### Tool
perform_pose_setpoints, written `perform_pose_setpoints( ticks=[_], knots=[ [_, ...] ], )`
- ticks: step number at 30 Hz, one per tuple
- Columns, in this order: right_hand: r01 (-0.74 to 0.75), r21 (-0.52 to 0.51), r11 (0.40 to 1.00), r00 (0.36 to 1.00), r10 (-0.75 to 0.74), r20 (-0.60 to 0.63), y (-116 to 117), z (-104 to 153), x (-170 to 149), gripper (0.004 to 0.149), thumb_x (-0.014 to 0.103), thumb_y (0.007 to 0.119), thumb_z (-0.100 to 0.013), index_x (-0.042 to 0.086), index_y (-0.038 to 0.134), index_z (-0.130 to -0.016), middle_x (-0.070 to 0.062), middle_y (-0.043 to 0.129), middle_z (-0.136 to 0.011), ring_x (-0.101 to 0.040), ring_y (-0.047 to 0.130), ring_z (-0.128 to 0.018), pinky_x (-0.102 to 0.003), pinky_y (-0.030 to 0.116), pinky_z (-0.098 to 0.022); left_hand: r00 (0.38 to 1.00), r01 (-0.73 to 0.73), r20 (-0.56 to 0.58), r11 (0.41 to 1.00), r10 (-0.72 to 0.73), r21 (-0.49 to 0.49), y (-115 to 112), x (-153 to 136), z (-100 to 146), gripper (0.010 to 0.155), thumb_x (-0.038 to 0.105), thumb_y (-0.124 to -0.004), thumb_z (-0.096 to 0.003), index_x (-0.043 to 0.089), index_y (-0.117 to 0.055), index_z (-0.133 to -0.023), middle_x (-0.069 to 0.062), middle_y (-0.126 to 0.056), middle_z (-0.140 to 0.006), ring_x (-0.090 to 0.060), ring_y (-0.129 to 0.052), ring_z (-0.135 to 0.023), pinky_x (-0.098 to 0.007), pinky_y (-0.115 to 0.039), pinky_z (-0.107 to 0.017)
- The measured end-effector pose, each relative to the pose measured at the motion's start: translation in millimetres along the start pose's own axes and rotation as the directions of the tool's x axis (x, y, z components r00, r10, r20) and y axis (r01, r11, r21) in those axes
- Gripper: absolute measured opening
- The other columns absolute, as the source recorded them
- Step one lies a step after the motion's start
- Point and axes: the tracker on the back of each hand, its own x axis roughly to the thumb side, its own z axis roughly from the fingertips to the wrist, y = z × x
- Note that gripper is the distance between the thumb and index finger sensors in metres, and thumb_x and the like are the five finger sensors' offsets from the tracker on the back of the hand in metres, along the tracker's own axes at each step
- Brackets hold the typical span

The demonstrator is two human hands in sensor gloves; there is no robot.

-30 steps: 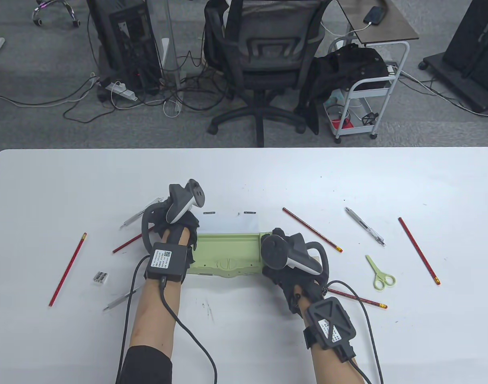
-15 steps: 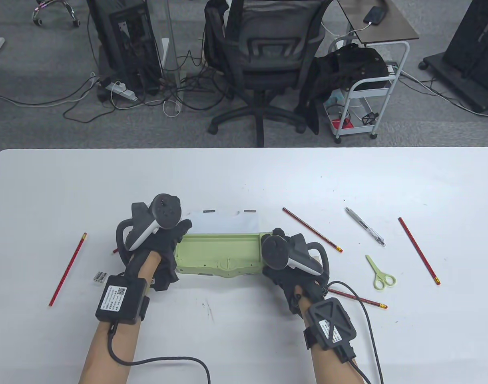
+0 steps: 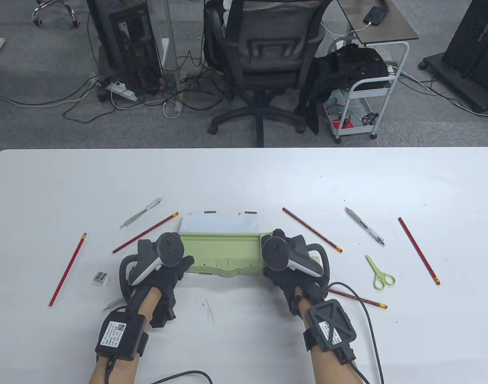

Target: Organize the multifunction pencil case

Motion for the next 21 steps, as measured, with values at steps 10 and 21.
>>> perform_pose_setpoints(
  ticks=[10, 21],
  knots=[
    [-0.015, 0.002, 1.0, 1.0, 0.015, 0.0, -0.1, 0.7, 0.5, 0.079, 0.034, 0.085, -0.047, 0.006, 0.045, -0.11, -0.031, 0.037, -0.11, -0.051, 0.061, -0.098, -0.059, 0.059, -0.07, 1.0, -0.026, 0.006, 0.999, 0.026, 0.042, -7.7, -0.8, 1.6, 0.08, 0.05, -0.07, -0.0506, 0.008, -0.044, -0.114, -0.023, -0.061, -0.118, -0.051, -0.067, -0.105, -0.068, -0.06, -0.07],
    [-0.032, 0.069, 0.997, 0.999, 0.031, 0.009, -6.3, 1.4, -1.2, 0.082, 0.036, 0.082, -0.05, 0.004, 0.039, -0.112, -0.032, 0.032, -0.111, -0.054, 0.055, -0.099, -0.062, 0.054, -0.071, 0.999, -0.03, -0.03, 0.994, 0.033, 0.101, -5.5, 0.8, -1.4, 0.076, 0.048, -0.074, -0.049, 0.008, -0.054, -0.11, -0.021, -0.073, -0.112, -0.048, -0.077, -0.101, -0.066, -0.065, -0.068]
  ],
)
